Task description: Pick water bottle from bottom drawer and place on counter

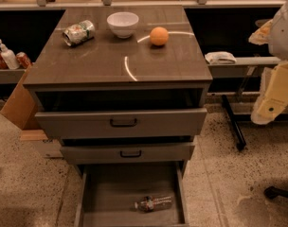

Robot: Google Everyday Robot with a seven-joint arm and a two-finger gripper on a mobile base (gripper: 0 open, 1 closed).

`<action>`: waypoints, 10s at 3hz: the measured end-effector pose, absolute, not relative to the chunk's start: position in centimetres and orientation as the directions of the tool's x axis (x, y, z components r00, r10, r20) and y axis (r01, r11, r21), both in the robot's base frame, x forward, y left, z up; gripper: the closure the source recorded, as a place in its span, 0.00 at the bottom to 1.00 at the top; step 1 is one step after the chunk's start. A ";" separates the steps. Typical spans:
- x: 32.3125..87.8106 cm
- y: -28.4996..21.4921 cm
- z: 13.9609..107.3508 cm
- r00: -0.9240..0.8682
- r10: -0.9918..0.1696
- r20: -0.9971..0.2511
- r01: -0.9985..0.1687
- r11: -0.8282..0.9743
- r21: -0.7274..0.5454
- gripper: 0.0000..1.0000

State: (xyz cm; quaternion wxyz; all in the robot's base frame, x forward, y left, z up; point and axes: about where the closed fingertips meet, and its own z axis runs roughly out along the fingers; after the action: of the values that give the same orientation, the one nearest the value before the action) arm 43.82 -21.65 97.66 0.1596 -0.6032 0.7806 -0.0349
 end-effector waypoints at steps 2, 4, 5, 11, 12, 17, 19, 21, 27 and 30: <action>44.7 -20.6 94.6 -0.168 -0.946 -0.276 -0.947 0.233 -0.220 0.00; 44.6 -12.9 81.0 -0.020 -0.879 -0.476 -0.991 0.079 -0.105 0.00; 44.2 -12.0 79.4 -0.011 -0.874 -0.486 -0.994 0.061 -0.087 0.00; 43.5 -10.4 57.8 0.048 -0.860 -0.509 -0.999 -0.049 -0.012 0.00; 43.6 -10.6 52.1 0.021 -0.851 -0.525 -0.999 -0.033 0.014 0.00; 50.2 -14.9 34.8 0.064 -0.831 -0.552 -0.998 -0.061 -0.025 0.00; 49.5 -13.3 33.5 0.129 -0.814 -0.566 -0.990 -0.134 -0.032 0.00; 50.0 -11.6 25.8 0.166 -0.822 -0.544 -0.980 -0.198 0.000 0.00; 50.2 -6.4 14.1 0.211 -0.762 -0.612 -0.972 -0.231 -0.047 0.00; 50.2 -6.1 12.1 0.204 -0.767 -0.609 -0.973 -0.225 -0.043 0.66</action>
Offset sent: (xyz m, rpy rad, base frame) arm 0.0242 0.0282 -0.0927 0.2187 0.0439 0.1706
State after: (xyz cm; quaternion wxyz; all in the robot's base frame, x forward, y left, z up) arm 50.22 -6.07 12.06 0.2162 -0.7453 0.5837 0.2391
